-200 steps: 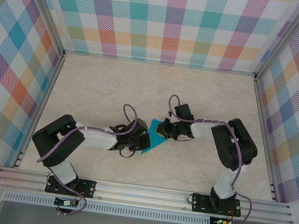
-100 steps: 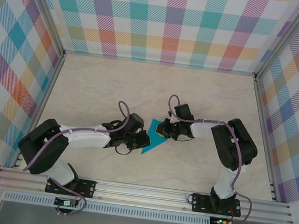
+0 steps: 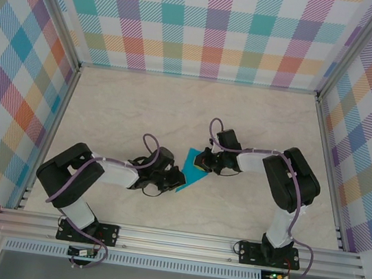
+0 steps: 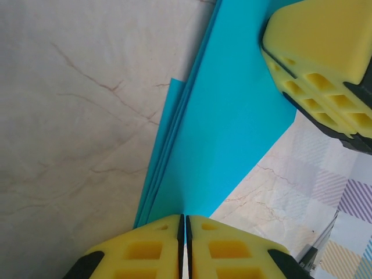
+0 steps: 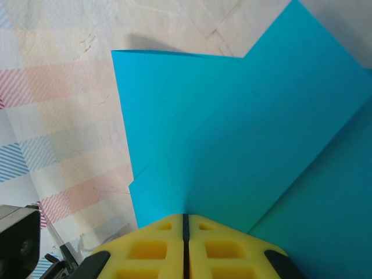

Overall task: Fold a paper plane with a square sheet of paper (pick it up from the middle)
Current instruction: Fourth fold the wing at the center of the table.

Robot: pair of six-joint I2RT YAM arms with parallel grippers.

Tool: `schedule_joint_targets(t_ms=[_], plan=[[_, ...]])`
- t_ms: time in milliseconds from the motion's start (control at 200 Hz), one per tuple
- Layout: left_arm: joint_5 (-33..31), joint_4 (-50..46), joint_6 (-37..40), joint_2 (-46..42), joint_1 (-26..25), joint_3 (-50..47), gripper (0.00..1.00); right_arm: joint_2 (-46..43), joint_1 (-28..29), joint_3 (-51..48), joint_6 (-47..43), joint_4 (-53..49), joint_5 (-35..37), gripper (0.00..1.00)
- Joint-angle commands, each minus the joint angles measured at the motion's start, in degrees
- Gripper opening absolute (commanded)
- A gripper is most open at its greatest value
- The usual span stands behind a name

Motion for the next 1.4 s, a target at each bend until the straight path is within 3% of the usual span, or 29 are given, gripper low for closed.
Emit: schedule_joint_targets(t_ms=[0,280,565,965,1175,1395], plan=[[-0.01,-2.93,-0.23,-1.58,0.69,-2.03,0.12,2.20,0.27,-1.71,-1.42,-5.83,5.15,0.09],[-1.92,-12.67,3.53,-8.05,0.68,-3.51,0.12,2.82,0.27,-1.35,-1.51,-6.31,5.50,0.09],[-1.67,-12.99,4.48,-13.19,0.68,-0.74,0.13,2.73,0.26,-1.42,-1.32,-6.31,5.58,0.09],[4.13,-2.88,2.33,-3.64,0.68,1.44,0.13,2.91,0.30,-1.51,-1.30,-6.36,5.58,0.10],[1.97,-7.88,2.05,-1.45,0.64,-0.61,0.13,3.00,0.30,-1.69,-1.48,-6.65,5.84,0.10],[-0.50,-14.23,3.44,-5.97,0.69,-4.04,0.13,3.43,0.29,-1.79,-1.47,-6.49,6.06,0.10]])
